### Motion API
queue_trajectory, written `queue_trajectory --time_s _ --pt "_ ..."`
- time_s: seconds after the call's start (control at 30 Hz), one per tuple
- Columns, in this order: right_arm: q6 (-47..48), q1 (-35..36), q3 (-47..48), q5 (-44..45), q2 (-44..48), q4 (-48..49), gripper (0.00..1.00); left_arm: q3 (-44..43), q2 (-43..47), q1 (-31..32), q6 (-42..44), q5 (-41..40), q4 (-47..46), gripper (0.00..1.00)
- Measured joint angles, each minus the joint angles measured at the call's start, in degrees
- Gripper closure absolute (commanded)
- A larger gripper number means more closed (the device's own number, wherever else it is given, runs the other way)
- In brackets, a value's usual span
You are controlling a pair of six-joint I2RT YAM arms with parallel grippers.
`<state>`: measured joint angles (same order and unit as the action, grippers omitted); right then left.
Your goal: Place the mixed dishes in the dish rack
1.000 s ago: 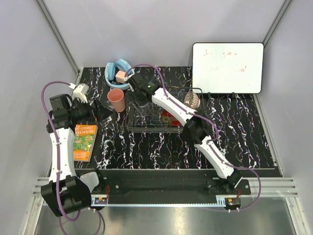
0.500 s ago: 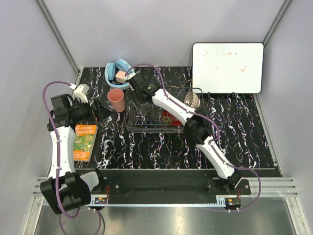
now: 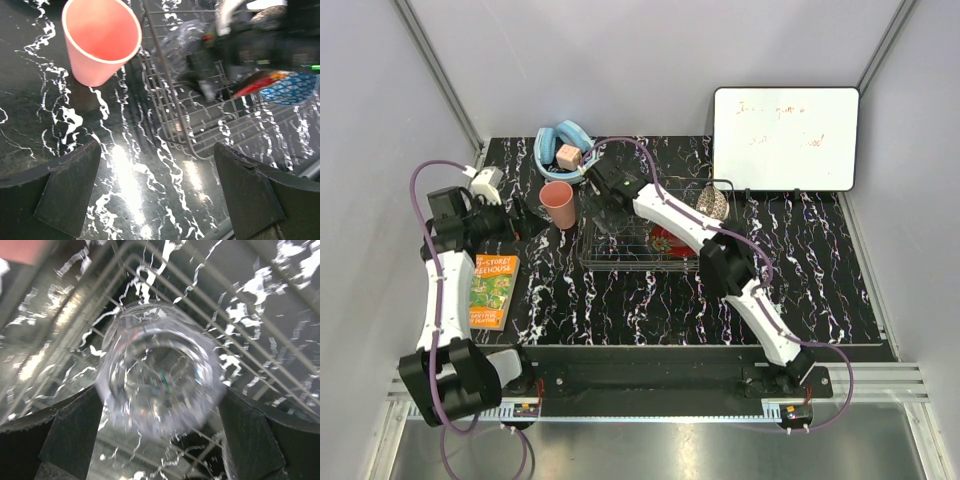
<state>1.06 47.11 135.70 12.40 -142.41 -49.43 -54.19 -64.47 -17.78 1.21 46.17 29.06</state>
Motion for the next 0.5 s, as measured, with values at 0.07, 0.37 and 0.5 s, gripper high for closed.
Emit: queue_trajectory --time_s 0.07,0.37,0.5 --pt "0.0 0.0 0.0 0.0 2.0 -0.2 0.00 -0.1 -1.8 1.3 0.0 -1.8 -1.2 0.01" --pt "-1.2 0.6 -3.0 -1.1 16.4 -1.1 0.00 -6.1 -13.7 10.0 -0.7 -14.6 -7.2 0.04" --pt "-2.4 1.7 -12.6 -3.1 28.7 2.1 0.00 -10.8 -19.0 10.2 -1.8 -20.3 -9.8 0.05"
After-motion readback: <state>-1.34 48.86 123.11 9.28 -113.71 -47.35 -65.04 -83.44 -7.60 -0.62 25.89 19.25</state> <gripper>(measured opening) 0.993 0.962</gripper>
